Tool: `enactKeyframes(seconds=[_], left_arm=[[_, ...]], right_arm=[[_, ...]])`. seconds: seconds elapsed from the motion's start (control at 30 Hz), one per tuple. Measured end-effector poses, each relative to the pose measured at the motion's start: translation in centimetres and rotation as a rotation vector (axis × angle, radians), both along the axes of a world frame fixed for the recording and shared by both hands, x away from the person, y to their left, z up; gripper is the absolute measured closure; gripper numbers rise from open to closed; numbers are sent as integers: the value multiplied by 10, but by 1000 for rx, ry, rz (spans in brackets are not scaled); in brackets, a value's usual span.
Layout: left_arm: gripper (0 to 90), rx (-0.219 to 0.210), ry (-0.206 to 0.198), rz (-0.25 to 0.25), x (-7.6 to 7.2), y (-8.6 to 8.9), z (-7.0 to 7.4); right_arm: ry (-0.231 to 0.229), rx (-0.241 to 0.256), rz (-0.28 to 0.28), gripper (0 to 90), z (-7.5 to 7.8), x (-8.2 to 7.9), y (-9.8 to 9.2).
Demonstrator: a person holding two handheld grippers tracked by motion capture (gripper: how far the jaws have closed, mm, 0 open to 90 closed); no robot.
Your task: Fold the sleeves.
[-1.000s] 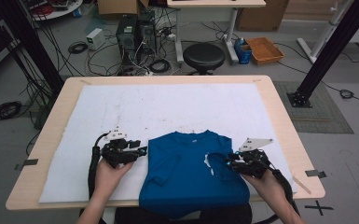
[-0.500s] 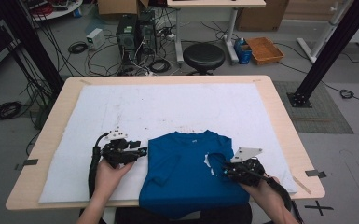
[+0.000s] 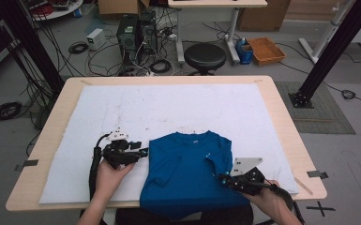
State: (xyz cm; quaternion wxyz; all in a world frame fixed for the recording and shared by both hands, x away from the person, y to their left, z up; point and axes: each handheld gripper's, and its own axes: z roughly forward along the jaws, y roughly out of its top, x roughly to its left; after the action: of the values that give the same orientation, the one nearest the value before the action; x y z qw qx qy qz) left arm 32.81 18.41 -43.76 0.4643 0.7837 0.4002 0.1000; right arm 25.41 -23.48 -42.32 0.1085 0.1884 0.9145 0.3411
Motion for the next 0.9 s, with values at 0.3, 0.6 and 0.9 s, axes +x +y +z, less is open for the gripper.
enactKeyframes(seconds=[0.3, 0.6, 0.9], left_arm=[[532, 0, -4, -1, 0, -1, 0], [528, -2, -1, 3, 1, -2, 0], [526, 5, 7, 0, 2, -2, -2]], right_arm=[[4, 126, -145, 705, 14, 27, -23], [309, 257, -467, 622, -9, 110, -53], [116, 146, -501, 891, 3, 116, -48]])
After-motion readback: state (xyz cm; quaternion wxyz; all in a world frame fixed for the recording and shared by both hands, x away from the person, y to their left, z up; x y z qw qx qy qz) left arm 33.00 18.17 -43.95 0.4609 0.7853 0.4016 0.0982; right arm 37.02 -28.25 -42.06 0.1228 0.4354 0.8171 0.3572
